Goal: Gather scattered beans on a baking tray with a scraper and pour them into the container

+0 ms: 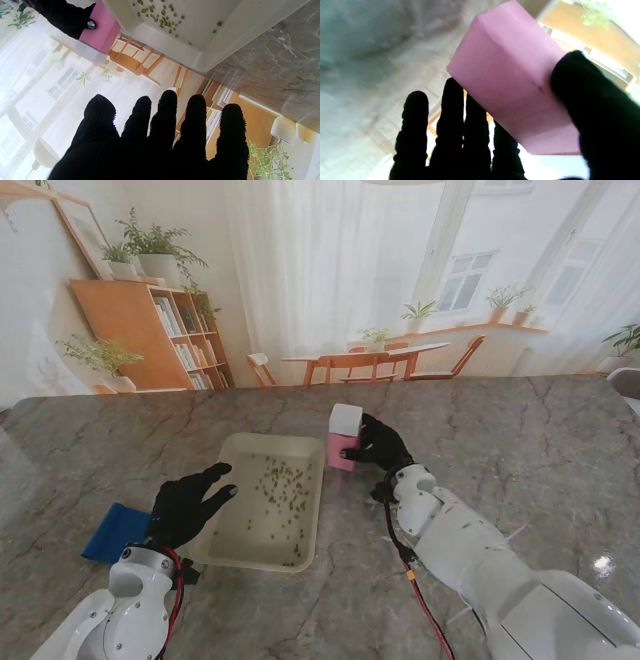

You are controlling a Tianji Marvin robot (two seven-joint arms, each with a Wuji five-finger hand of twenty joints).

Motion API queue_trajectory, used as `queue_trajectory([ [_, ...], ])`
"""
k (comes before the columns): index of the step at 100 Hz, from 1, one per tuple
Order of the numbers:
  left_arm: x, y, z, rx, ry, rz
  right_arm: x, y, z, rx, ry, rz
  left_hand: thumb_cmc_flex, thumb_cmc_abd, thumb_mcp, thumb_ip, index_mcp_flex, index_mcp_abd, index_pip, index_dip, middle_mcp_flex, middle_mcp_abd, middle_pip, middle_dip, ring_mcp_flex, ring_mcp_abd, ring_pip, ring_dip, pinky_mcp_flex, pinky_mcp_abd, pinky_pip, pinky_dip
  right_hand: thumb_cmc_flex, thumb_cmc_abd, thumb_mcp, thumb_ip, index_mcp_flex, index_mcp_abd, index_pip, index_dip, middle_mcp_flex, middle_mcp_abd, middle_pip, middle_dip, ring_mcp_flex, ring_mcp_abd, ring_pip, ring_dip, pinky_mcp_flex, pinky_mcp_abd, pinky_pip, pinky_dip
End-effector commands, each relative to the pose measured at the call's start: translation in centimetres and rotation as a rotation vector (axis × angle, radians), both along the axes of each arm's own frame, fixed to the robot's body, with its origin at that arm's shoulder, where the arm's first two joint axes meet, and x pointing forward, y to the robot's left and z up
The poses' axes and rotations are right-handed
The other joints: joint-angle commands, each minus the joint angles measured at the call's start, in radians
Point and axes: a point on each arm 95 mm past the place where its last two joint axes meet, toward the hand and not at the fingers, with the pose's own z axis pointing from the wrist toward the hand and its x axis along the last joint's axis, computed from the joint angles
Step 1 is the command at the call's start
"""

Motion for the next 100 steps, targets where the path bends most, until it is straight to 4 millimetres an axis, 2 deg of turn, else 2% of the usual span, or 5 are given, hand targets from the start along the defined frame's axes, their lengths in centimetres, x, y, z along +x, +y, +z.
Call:
queue_trajectory([
  [1, -0.4, -0.2, 0.0, -0.007, -0.003, 0.0, -0.4, -0.4, 0.4, 0.013, -0.028, 0.006, 0.022, 0.056, -0.005, 0.049, 0.022, 0.01, 0.016, 0.015, 0.007, -0.004, 0.003, 0.012, 0.007, 0.0, 0.006, 0.009, -0.002, 0.018, 0.021, 0.001, 0.229, 0.12, 0.155, 0.049, 0.08, -0.183, 0.229, 0.023, 0.14, -0.146, 0.251, 0.115, 0.03, -0.037, 0.065, 0.035, -0.005, 0.005, 0.021, 0.015],
  [42, -1.3, -0.9, 0.7, -0.018, -0.074, -0.019, -4.2, 0.3, 5.1, -0.009, -0.216, 0.031, 0.026, 0.056, -0.005, 0.049, 0.022, 0.01, 0.017, 0.018, 0.004, -0.007, 0.003, 0.012, 0.009, -0.002, 0.008, 0.011, 0.0, 0.017, 0.027, 0.002, 0.245, 0.042, 0.232, 0.065, 0.153, -0.136, 0.169, 0.03, 0.154, -0.097, 0.292, 0.142, 0.045, -0.009, 0.135, 0.064, 0.011, 0.04, 0.018, 0.013],
  [80, -1.7, -2.3, 1.5, -0.03, -0.144, -0.077, -8.7, 3.0, 8.1, -0.042, -0.36, 0.121, 0.036, 0.04, -0.004, 0.05, 0.017, 0.022, 0.015, 0.018, -0.008, -0.012, -0.001, 0.011, 0.004, -0.004, 0.007, 0.011, 0.0, 0.013, 0.033, 0.002, 0.219, 0.041, 0.22, 0.065, 0.192, -0.149, 0.122, 0.067, 0.191, -0.11, 0.256, 0.169, 0.086, -0.019, 0.121, 0.083, 0.055, 0.035, 0.008, -0.001],
  [91, -1.6, -3.2, 1.7, 0.005, -0.179, -0.103, -9.9, 3.5, 8.3, -0.08, -0.395, 0.163, 0.033, 0.016, -0.005, 0.053, -0.01, 0.078, 0.0, 0.012, -0.05, -0.024, -0.012, 0.007, -0.016, -0.017, 0.003, 0.01, -0.005, -0.003, 0.035, 0.0, 0.214, 0.046, 0.214, 0.06, 0.203, -0.157, 0.119, 0.073, 0.203, -0.111, 0.233, 0.183, 0.1, -0.019, 0.109, 0.086, 0.07, 0.035, 0.003, -0.008],
  [100, -1.4, -4.2, 1.8, 0.064, -0.203, -0.129, -10.7, 3.9, 8.4, -0.149, -0.434, 0.197, 0.001, -0.013, 0.0, 0.06, -0.072, 0.134, -0.051, -0.037, -0.131, -0.007, -0.038, -0.02, -0.08, -0.022, -0.021, -0.007, -0.035, -0.028, 0.008, -0.029, 0.207, 0.048, 0.205, 0.06, 0.209, -0.168, 0.115, 0.074, 0.213, -0.121, 0.216, 0.184, 0.117, -0.03, 0.099, 0.085, 0.094, 0.028, 0.002, -0.012],
])
